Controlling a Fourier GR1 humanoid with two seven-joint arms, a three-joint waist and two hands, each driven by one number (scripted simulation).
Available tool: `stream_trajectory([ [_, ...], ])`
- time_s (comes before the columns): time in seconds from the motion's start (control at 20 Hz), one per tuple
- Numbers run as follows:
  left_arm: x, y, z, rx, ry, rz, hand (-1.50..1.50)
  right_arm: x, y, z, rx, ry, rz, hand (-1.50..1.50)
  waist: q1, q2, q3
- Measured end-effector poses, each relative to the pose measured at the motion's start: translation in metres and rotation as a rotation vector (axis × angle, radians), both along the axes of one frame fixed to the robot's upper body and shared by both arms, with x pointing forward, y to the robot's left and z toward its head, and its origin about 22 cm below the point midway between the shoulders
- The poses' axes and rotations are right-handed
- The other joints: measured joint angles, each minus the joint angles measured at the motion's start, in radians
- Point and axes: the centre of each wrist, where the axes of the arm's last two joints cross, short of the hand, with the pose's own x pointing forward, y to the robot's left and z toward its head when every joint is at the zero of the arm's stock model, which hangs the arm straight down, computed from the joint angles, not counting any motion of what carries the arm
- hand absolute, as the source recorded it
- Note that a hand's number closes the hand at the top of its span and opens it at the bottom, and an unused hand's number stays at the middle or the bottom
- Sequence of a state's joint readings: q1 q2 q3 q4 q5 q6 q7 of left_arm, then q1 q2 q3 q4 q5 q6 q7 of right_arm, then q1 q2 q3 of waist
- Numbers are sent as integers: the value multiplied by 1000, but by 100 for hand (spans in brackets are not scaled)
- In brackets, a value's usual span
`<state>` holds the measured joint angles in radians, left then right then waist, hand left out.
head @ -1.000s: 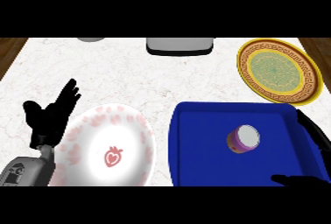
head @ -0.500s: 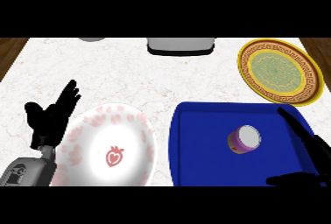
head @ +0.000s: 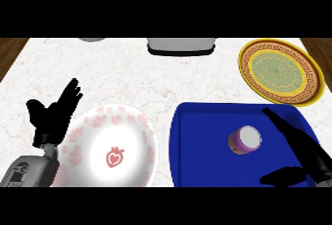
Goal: Pick the can from the tray and place it in the plate
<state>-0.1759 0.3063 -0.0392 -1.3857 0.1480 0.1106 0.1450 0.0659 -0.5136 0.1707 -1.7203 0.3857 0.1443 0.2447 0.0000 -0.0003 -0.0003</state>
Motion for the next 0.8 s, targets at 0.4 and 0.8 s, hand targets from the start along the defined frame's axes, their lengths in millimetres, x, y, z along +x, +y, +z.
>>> stream_trajectory([
  [0.4,-2,3,-2,12,-3,-2,0,19,15,-11,-39,72,9,-150,1,0,1],
  [0.8,-4,11,-4,9,-7,-2,0,36,26,-21,-84,94,7,-150,1,0,1],
])
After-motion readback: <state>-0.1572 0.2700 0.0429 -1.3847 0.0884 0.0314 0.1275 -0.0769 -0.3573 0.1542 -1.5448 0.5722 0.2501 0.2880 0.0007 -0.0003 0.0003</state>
